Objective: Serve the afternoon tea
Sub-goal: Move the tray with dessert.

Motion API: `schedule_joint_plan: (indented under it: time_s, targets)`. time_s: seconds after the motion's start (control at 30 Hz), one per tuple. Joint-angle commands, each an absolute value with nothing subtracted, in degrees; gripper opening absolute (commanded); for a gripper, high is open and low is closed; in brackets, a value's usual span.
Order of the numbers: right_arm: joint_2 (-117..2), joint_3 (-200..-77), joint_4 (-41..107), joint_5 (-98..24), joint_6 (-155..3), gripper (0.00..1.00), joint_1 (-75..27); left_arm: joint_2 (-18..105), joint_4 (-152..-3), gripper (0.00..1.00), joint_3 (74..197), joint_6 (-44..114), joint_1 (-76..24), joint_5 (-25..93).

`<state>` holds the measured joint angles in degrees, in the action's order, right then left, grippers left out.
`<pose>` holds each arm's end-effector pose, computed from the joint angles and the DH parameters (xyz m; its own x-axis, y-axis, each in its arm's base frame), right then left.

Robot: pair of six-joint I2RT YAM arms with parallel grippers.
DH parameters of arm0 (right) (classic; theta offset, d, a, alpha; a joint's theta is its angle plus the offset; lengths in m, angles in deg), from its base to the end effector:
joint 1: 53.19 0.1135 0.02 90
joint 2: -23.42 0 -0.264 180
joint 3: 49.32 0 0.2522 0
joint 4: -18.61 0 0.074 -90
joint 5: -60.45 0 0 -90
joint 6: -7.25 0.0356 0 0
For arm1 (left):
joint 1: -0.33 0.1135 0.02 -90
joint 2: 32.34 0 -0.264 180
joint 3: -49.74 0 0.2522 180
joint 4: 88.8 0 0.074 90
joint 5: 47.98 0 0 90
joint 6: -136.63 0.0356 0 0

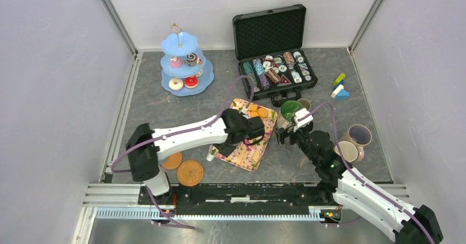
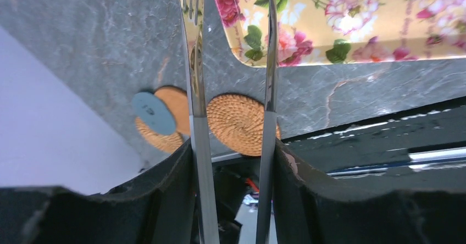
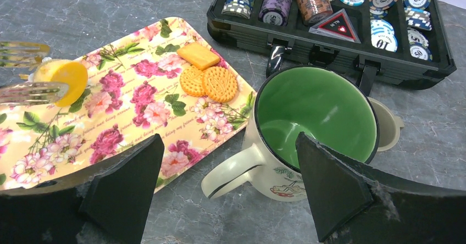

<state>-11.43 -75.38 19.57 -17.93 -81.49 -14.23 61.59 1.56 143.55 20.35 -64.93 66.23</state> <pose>0.1288 0.0950 0.2074 -0.1418 -0.0870 -0.9861 -0.4585 0.8886 -0.0124 0.1344 -0.2567 0.2699 -0.7426 0.6467 -0.1740 0.5587 0.7416 0.3714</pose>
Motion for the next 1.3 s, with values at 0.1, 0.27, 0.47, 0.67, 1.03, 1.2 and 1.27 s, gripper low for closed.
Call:
schedule_joint_plan:
  time_s: [0.1,0.27,0.47,0.67,1.03,1.2,1.27]
  targets:
    - [-11.03,-76.57,17.89,-18.29,-81.01,0.98,-13.99,70.99,12.20,0.31,152.71,22.46,-71.73,79.06]
    - [-11.01,-76.61,17.98,-18.24,-81.00,0.98,-13.99,75.40,12.82,0.37,156.75,23.37,-74.24,78.96]
    - [-10.66,-76.60,18.11,-18.10,-81.08,0.98,-13.99,76.81,12.51,0.43,159.23,24.56,-74.71,78.08]
    - [-10.70,-76.60,18.05,-18.11,-81.08,0.98,-14.01,76.82,11.22,0.53,160.00,25.46,-74.84,75.62]
    - [-11.29,-76.64,18.00,-18.28,-81.10,0.98,-13.99,76.16,9.97,0.59,161.08,26.40,-74.84,73.83]
    - [-11.47,-76.69,18.01,-18.47,-81.08,0.98,-13.99,74.80,9.78,0.59,161.72,25.97,-74.86,74.87]
    - [-11.58,-76.67,17.93,-18.54,-81.08,0.98,-13.99,73.43,8.95,0.60,161.43,24.88,-74.49,74.57]
